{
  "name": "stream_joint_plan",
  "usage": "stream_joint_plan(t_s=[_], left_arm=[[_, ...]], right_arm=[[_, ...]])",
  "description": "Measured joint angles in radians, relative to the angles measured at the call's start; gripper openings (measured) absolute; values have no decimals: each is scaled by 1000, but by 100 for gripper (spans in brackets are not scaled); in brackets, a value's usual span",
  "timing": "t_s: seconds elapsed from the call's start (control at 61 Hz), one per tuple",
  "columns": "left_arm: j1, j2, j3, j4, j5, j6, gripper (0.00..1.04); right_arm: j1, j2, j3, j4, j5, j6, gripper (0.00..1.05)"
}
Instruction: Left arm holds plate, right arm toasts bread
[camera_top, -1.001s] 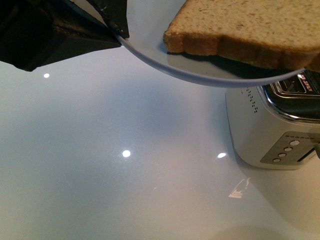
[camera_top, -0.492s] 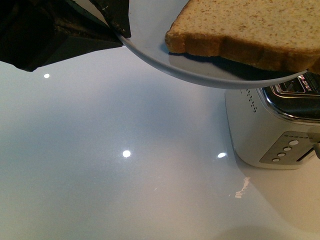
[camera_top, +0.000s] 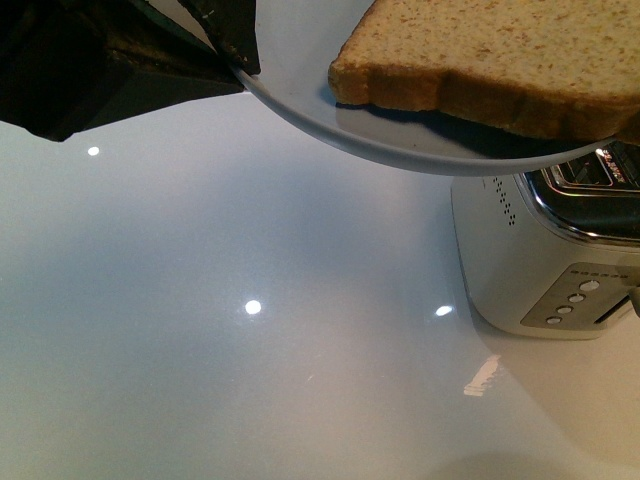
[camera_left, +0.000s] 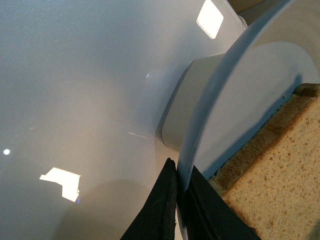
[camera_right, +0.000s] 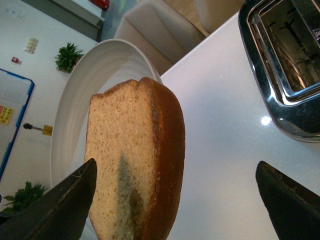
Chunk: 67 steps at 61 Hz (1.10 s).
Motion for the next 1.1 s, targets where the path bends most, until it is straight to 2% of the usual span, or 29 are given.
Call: stream_joint_plan(t_s=[0.394, 0.459, 0.722, 0.935, 1.099], left_arm=[[0, 0, 0, 0, 0, 2, 3], [0, 0, 0, 0, 0, 2, 3], [0, 0, 0, 0, 1, 1, 3], [0, 0, 0, 0, 1, 1, 3], [0, 0, 0, 0, 0, 1, 3]], right_arm=[[22, 12, 4, 7, 0, 11, 9], [22, 9, 10, 6, 0, 11, 3], [-2, -73, 98, -57, 22, -81, 3], [-136, -145, 257, -109, 65, -292, 3], [-231, -92, 335, -107, 123, -549, 3]])
